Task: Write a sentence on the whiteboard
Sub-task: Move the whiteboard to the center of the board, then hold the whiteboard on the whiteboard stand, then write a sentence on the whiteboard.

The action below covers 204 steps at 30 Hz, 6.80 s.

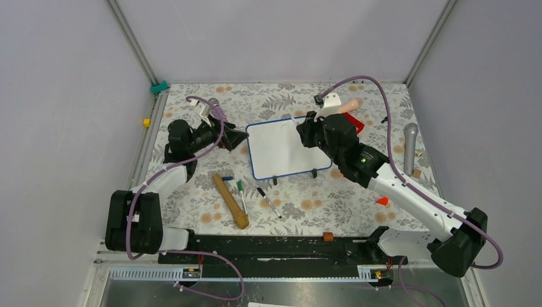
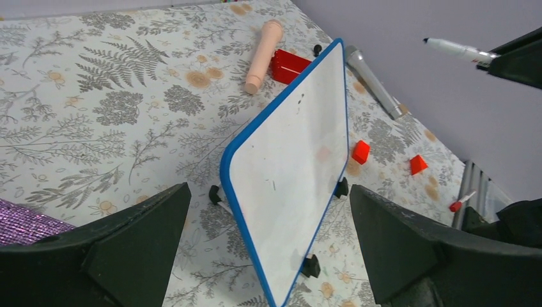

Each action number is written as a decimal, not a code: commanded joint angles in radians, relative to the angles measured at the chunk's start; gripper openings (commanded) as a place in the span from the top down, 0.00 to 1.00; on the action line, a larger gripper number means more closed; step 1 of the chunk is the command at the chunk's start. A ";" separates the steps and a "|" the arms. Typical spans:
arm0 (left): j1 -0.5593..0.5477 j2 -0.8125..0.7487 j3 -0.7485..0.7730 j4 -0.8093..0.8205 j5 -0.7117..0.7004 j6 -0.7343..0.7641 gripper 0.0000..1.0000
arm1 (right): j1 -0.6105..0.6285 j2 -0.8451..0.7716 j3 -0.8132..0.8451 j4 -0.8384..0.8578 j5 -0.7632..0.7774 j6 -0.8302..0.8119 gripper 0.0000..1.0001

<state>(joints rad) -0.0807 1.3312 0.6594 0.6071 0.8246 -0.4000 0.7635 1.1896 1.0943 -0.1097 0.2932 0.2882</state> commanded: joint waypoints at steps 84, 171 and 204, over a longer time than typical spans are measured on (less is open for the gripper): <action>-0.027 0.554 0.115 0.865 0.418 -0.438 1.00 | -0.003 0.017 -0.103 0.190 -0.048 -0.015 1.00; -0.036 0.575 0.085 0.866 0.440 -0.342 1.00 | 0.208 0.247 0.129 -0.066 0.313 0.000 1.00; -0.040 0.580 0.090 0.866 0.451 -0.342 1.00 | 0.222 0.394 0.288 -0.136 0.140 0.052 1.00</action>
<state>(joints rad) -0.1089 1.9064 0.7567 1.4086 1.2232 -0.8352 0.9752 1.5780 1.3319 -0.2348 0.4412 0.3386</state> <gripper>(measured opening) 0.058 0.189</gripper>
